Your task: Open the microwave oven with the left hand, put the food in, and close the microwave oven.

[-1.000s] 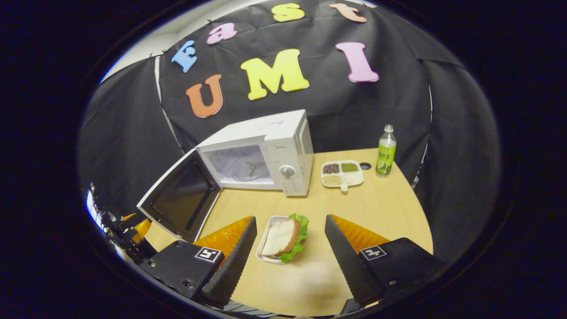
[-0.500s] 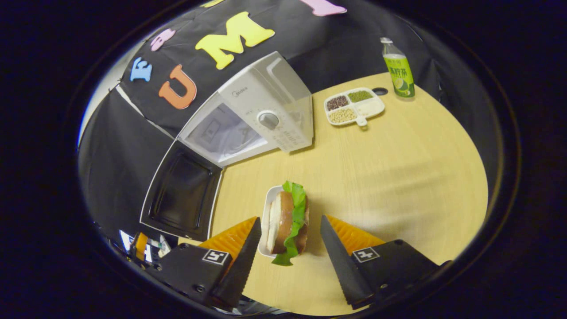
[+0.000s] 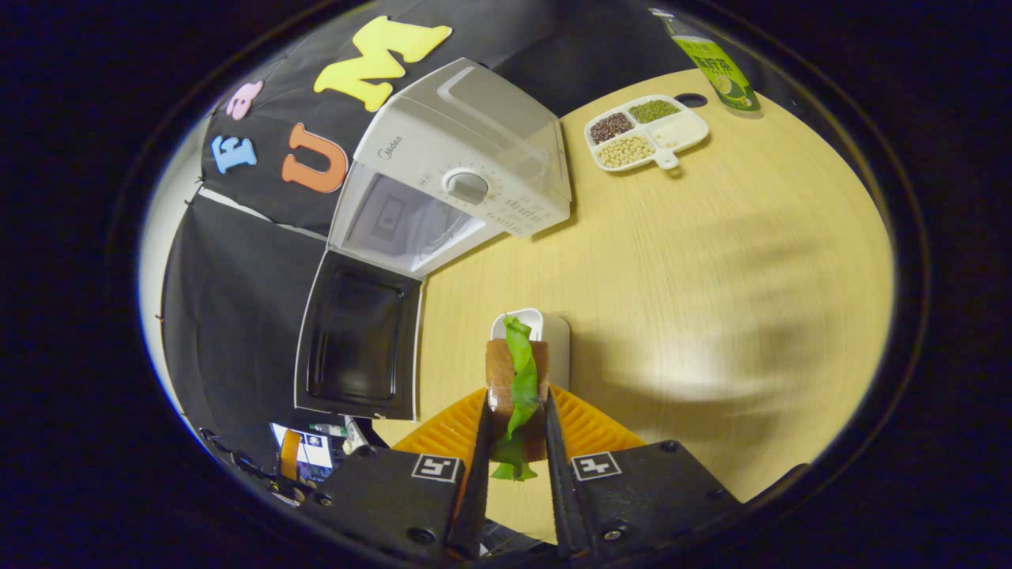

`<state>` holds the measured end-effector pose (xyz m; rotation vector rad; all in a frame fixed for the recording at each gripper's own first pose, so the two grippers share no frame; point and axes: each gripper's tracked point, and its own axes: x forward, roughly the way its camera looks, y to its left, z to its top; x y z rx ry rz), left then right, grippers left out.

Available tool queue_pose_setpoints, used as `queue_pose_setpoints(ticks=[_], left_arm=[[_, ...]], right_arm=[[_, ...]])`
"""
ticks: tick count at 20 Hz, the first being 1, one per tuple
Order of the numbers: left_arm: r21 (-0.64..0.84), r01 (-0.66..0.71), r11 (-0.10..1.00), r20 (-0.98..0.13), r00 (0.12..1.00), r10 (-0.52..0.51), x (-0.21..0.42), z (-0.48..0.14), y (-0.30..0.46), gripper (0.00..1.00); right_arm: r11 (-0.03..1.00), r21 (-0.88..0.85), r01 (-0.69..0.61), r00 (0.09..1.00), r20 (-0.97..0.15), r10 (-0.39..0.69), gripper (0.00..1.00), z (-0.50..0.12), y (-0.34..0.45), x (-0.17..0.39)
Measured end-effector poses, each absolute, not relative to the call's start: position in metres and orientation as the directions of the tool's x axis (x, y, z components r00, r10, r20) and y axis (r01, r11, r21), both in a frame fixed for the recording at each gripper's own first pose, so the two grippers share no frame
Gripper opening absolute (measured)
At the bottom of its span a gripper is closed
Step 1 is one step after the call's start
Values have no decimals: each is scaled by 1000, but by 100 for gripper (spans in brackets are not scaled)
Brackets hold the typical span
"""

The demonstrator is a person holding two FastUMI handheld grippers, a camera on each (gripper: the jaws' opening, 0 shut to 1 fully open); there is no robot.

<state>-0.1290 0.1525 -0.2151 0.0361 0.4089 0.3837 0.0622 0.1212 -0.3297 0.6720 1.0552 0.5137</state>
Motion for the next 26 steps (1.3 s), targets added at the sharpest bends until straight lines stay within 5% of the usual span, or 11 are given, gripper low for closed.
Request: queue_pose_setpoints(ticks=[1,3,4,5,6,8,9,15,21,26], left_arm=[[114,-360,926,-375,848,375,-130,-212,152,97],[110,-357,928,-363,854,372,-128,-205,151,97],[105,-353,930,-361,857,367,-128,-206,151,97],[103,-346,932,-360,861,360,-126,-206,152,97],[100,-335,937,-357,867,348,-124,-205,151,97],[100,-306,947,-351,879,321,-121,-205,154,97],[101,-287,953,-358,883,304,-119,-207,156,96],[83,-158,984,-369,912,177,-115,-198,167,97],[69,-47,997,-337,939,68,-103,-186,176,97],[93,-19,996,-306,951,47,-90,-199,188,97]], right_arm=[[686,724,-73,412,-605,682,29,-324,123,62],[663,742,-94,425,-572,701,28,-304,127,63],[658,745,-108,432,-561,706,35,-295,129,64],[654,746,-122,448,-547,707,27,-285,132,66],[650,749,-131,468,-531,706,35,-275,136,68],[639,756,-141,510,-498,701,26,-257,147,75],[637,755,-154,531,-481,698,33,-250,154,79],[595,794,-122,679,-371,634,32,-218,215,108],[585,805,-99,824,-263,502,32,-221,293,156],[472,880,-51,916,-148,373,32,-229,342,206]])
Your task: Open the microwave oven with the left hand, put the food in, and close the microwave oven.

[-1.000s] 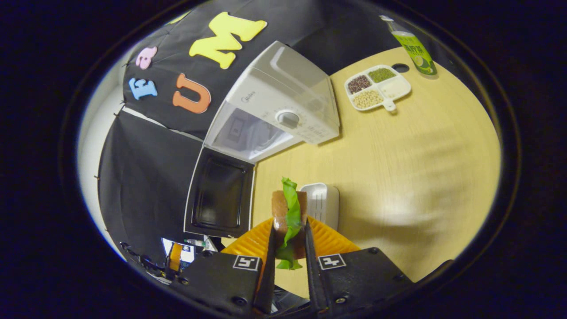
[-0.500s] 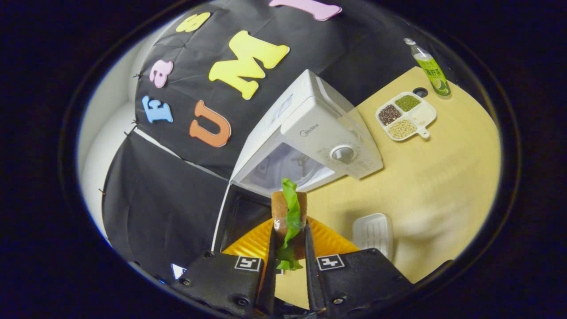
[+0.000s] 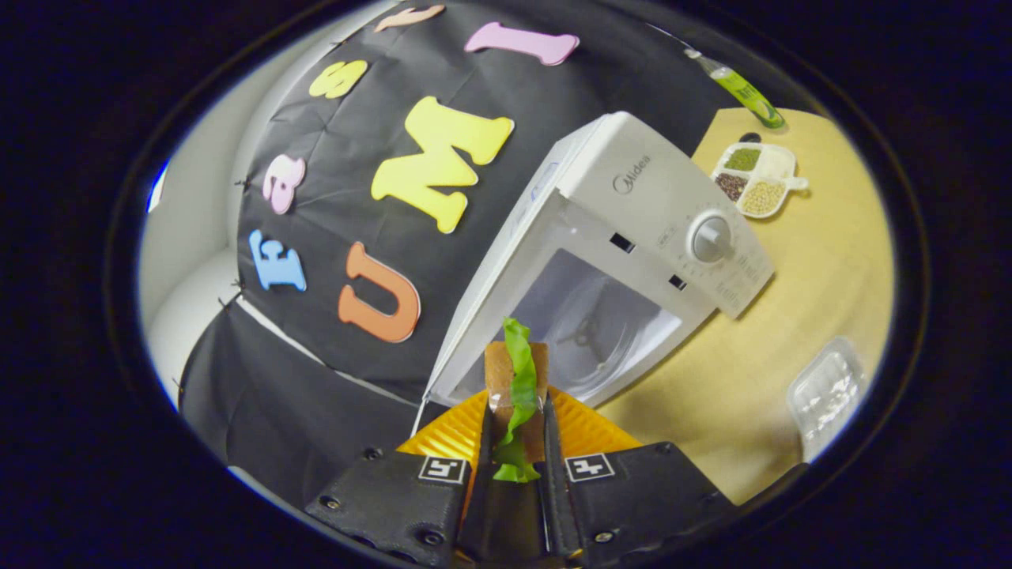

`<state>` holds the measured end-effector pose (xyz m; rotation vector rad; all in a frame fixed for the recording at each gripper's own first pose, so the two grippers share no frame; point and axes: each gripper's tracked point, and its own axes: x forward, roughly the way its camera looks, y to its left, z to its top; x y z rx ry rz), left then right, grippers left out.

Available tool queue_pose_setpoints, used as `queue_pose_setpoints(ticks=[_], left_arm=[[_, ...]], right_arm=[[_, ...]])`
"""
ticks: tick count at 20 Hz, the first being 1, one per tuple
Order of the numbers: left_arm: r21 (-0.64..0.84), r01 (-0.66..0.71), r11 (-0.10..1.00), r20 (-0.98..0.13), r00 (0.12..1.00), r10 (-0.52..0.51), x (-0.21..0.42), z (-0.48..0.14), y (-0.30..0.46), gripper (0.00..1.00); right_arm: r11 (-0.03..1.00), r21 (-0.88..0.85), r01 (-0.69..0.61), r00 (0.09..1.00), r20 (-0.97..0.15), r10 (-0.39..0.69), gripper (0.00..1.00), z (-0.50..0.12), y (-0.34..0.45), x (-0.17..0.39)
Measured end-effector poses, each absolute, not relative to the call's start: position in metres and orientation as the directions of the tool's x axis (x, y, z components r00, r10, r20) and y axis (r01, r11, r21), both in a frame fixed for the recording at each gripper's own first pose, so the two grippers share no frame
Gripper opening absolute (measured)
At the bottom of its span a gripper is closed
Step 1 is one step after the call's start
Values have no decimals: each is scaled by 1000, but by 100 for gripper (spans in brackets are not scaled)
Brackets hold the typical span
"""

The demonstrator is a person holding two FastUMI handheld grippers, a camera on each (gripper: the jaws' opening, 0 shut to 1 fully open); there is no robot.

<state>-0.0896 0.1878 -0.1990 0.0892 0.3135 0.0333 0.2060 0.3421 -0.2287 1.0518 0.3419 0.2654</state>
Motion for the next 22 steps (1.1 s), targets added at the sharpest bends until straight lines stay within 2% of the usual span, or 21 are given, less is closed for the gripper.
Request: queue_pose_setpoints(ticks=[3,6,11,12,13,14,15,16,18,19,20,22], left_arm=[[115,-7,993,-326,944,44,-89,-214,195,97],[90,-14,996,-341,939,44,-90,-224,202,96],[86,-50,995,-359,930,77,-88,-235,221,97],[92,-55,994,-359,929,85,-87,-237,223,97],[95,-56,994,-361,929,87,-88,-237,225,97],[98,-57,994,-357,930,89,-88,-236,226,97],[99,-56,993,-352,932,88,-87,-235,227,97],[107,-59,992,-345,934,93,-87,-235,228,97],[132,-57,990,-336,937,99,-83,-237,230,97],[137,-62,989,-331,938,105,-81,-238,232,97],[128,-59,990,-327,940,99,-80,-238,233,97],[109,-65,992,-324,941,97,-77,-239,234,97]], right_arm=[[442,897,-8,956,-124,268,32,-245,354,243],[456,889,46,973,-144,182,32,-268,361,281],[486,871,75,979,-158,130,32,-295,374,317],[499,864,73,981,-153,121,24,-297,374,321],[524,849,64,982,-147,118,33,-297,377,325],[555,830,53,983,-141,118,34,-296,380,328],[587,808,60,981,-155,114,27,-300,382,331],[611,789,66,979,-170,113,37,-306,381,332],[698,711,85,975,-204,89,43,-312,376,333],[747,658,94,975,-213,65,50,-314,372,333],[777,623,92,976,-212,54,41,-311,370,330],[830,550,91,980,-200,25,52,-301,365,330]])
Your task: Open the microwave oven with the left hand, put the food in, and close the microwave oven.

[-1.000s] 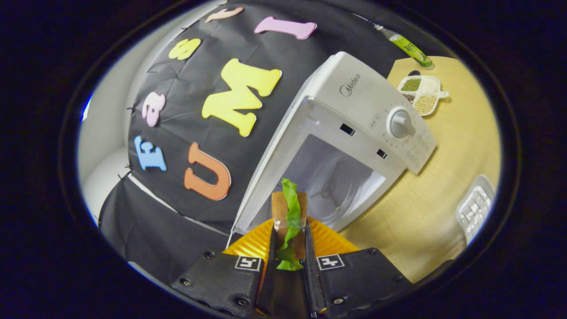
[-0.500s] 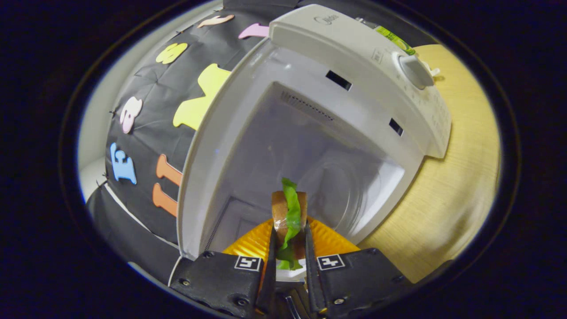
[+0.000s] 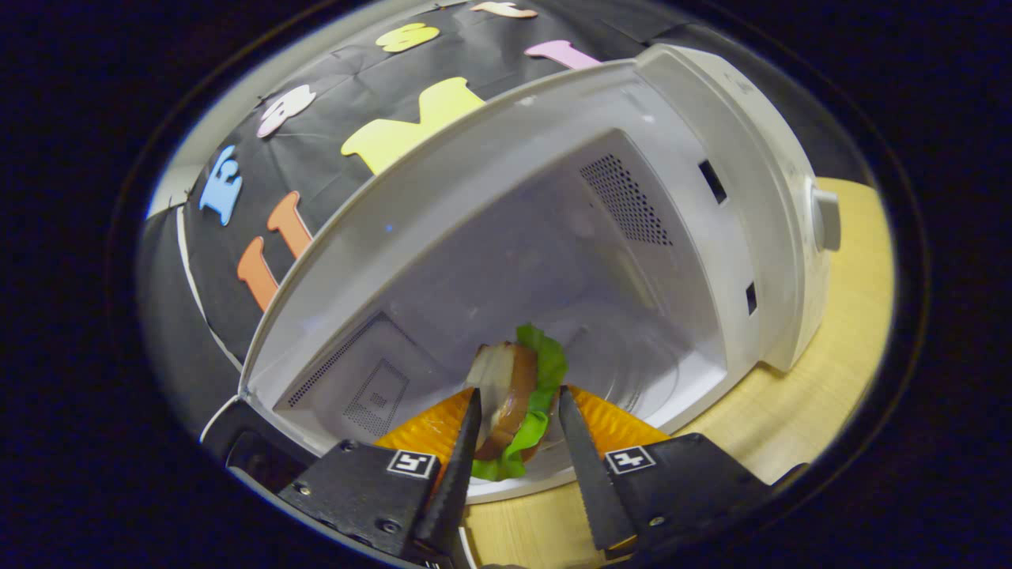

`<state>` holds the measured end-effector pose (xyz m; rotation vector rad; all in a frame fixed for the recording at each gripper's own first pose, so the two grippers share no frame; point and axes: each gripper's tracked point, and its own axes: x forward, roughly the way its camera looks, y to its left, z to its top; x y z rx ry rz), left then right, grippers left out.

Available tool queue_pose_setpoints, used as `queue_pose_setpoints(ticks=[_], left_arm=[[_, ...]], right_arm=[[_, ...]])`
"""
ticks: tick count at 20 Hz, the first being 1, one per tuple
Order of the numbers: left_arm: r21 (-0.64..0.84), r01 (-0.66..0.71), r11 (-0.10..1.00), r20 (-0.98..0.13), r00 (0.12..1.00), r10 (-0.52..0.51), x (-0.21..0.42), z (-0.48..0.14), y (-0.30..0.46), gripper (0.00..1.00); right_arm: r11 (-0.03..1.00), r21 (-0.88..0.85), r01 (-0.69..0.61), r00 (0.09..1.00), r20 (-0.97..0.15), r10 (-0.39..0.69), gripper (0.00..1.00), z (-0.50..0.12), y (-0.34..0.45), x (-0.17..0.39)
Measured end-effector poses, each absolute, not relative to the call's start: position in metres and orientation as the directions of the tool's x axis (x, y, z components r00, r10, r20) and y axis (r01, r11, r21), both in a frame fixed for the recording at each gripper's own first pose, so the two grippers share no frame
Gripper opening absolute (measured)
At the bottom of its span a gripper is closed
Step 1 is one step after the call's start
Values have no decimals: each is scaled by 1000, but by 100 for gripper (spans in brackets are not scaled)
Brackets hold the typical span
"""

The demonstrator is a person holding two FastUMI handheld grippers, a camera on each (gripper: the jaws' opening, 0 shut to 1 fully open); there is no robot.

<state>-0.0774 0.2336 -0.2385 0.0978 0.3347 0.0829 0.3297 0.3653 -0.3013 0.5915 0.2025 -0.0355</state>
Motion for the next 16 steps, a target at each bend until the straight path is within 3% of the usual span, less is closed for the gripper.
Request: queue_pose_setpoints(ticks=[1,2,3,4,5,6,7,8,9,13,14,15,16], left_arm=[[101,-70,992,-327,940,99,-77,-241,235,97],[91,-73,993,-327,940,99,-76,-242,237,97],[83,-79,993,-326,940,102,-76,-242,238,97],[77,-85,993,-325,940,106,-76,-244,241,97],[76,-91,993,-322,940,111,-76,-244,244,97],[81,-97,992,-320,940,118,-75,-244,247,97],[91,-99,991,-310,943,123,-76,-242,252,97],[99,-101,990,-311,942,127,-76,-241,255,97],[103,-102,989,-309,942,130,-76,-241,258,97],[84,-100,991,-290,949,121,-76,-234,263,97],[74,-100,992,-292,949,117,-73,-234,264,97],[63,-99,993,-287,951,113,-73,-233,263,97],[51,-95,994,-286,952,106,-72,-232,263,97]], right_arm=[[863,495,95,980,-197,5,67,-299,361,330],[885,453,106,979,-203,-13,100,-298,355,330],[889,448,97,981,-195,-9,90,-296,354,329],[891,445,94,980,-198,-5,92,-293,354,327],[897,431,94,980,-199,-6,100,-291,352,325],[905,416,89,980,-197,-5,100,-289,351,320],[917,391,78,982,-189,-3,91,-285,349,315],[932,358,65,982,-186,3,100,-281,351,309],[939,340,49,982,-186,16,91,-277,352,303],[961,275,-31,978,-191,86,92,-246,348,262],[963,264,-46,977,-191,99,100,-235,344,249],[968,242,-70,976,-185,117,91,-221,339,236],[971,220,-92,976,-176,132,92,-206,332,222]])
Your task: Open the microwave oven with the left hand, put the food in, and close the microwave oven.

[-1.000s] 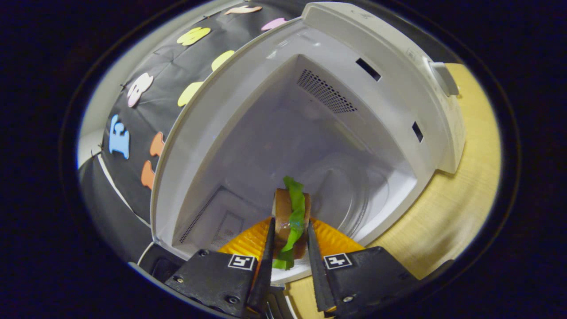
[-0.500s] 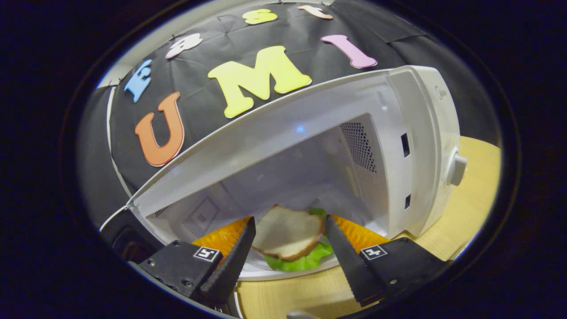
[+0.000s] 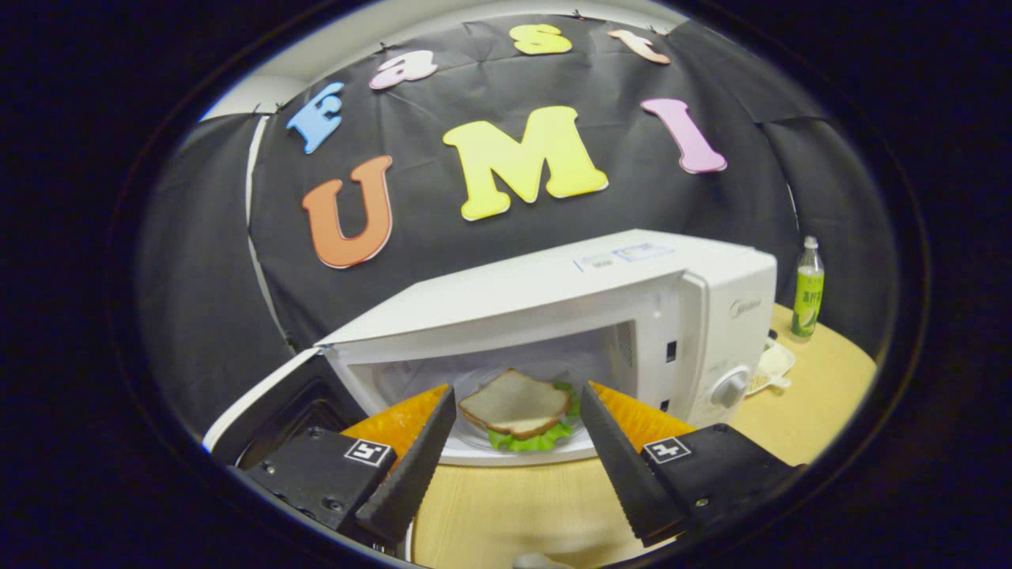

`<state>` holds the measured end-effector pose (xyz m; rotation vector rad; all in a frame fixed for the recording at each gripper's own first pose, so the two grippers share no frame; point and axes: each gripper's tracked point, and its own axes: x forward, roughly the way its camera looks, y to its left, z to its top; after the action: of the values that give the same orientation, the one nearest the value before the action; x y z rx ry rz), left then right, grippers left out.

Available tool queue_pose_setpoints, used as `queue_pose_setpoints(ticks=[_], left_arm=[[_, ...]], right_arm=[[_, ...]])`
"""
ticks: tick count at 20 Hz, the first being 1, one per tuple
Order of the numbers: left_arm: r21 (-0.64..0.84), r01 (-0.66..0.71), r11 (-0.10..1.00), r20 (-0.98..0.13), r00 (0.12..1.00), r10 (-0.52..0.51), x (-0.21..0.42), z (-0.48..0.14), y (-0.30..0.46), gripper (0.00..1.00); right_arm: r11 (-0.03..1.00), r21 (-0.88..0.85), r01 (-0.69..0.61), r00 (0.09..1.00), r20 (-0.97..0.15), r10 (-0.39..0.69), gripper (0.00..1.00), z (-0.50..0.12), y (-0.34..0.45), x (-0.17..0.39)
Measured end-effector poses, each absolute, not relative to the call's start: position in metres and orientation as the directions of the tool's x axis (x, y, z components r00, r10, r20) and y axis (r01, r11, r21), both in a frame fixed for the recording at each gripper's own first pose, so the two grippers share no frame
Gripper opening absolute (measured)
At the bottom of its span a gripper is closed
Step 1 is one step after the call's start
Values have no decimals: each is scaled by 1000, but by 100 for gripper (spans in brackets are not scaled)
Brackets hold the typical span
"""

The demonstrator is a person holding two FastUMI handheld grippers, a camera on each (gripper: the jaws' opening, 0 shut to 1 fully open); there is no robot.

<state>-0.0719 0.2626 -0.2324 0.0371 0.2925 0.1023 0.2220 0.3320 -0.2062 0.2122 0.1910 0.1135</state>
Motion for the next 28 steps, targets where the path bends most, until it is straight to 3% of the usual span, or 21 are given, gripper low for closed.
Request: queue_pose_setpoints(ticks=[1,2,3,5,7,8,11,12,13,14,15,16,17,18,19,20,22,23,25,26,28], left_arm=[[46,-98,994,-293,950,108,-71,-232,262,97],[47,-100,994,-294,949,109,-69,-232,263,97],[48,-99,994,-291,950,109,-70,-229,262,97],[44,-85,995,-286,954,94,-71,-226,258,97],[46,-72,996,-280,957,82,-67,-222,254,97],[47,-65,997,-280,957,76,-66,-222,251,97],[35,-55,998,-260,964,62,-62,-218,244,96],[29,-57,998,-248,967,62,-61,-217,241,95],[24,-64,998,-234,970,68,-59,-215,241,92],[17,-68,998,-225,972,70,-57,-215,240,89],[4,-55,998,-220,974,55,-55,-215,235,72],[-4,-41,999,-220,975,39,-55,-216,231,74],[-9,-14,1000,-227,974,12,-53,-220,225,61],[-11,2,1000,-236,972,-4,-53,-224,222,61],[-19,37,999,-249,968,-41,-54,-228,216,37],[-8,43,999,-254,966,-43,-55,-232,215,49],[20,31,999,-249,968,-25,-53,-235,220,13],[16,36,999,-255,966,-31,-52,-238,218,3],[6,25,1000,-266,964,-22,-56,-246,214,2],[-4,24,1000,-273,962,-24,-50,-250,215,0],[-31,17,999,-275,961,-24,-48,-255,216,1]], right_arm=[[973,194,-125,973,-167,158,92,-190,326,209],[977,158,-145,970,-171,171,100,-179,316,197],[979,123,-163,967,-179,183,91,-167,304,186],[982,39,-185,965,-181,189,92,-141,278,162],[986,-3,-164,975,-153,162,91,-112,246,137],[988,-10,-152,978,-146,149,100,-103,233,124],[994,-21,-111,983,-153,106,100,-81,194,83],[994,-25,-104,983,-157,98,92,-78,182,70],[995,-33,-93,982,-166,86,100,-74,170,59],[996,-47,-72,984,-167,63,100,-70,158,47],[998,-54,-43,987,-155,34,100,-64,143,38],[999,-47,-17,989,-148,10,92,-59,132,29],[999,-32,-1,988,-153,-4,92,-57,124,20],[1000,-17,12,987,-157,-14,92,-56,117,12],[1000,-15,23,987,-158,-25,100,-54,111,4],[999,-23,35,988,-150,-38,92,-50,104,-1],[999,-31,29,988,-150,-34,100,-49,100,-10],[999,-33,20,988,-154,-25,92,-49,101,-12],[999,-34,11,986,-165,-16,92,-48,98,-15],[1000,-29,5,987,-162,-9,100,-46,99,-16],[999,-36,6,987,-158,-11,92,-45,98,-16]])
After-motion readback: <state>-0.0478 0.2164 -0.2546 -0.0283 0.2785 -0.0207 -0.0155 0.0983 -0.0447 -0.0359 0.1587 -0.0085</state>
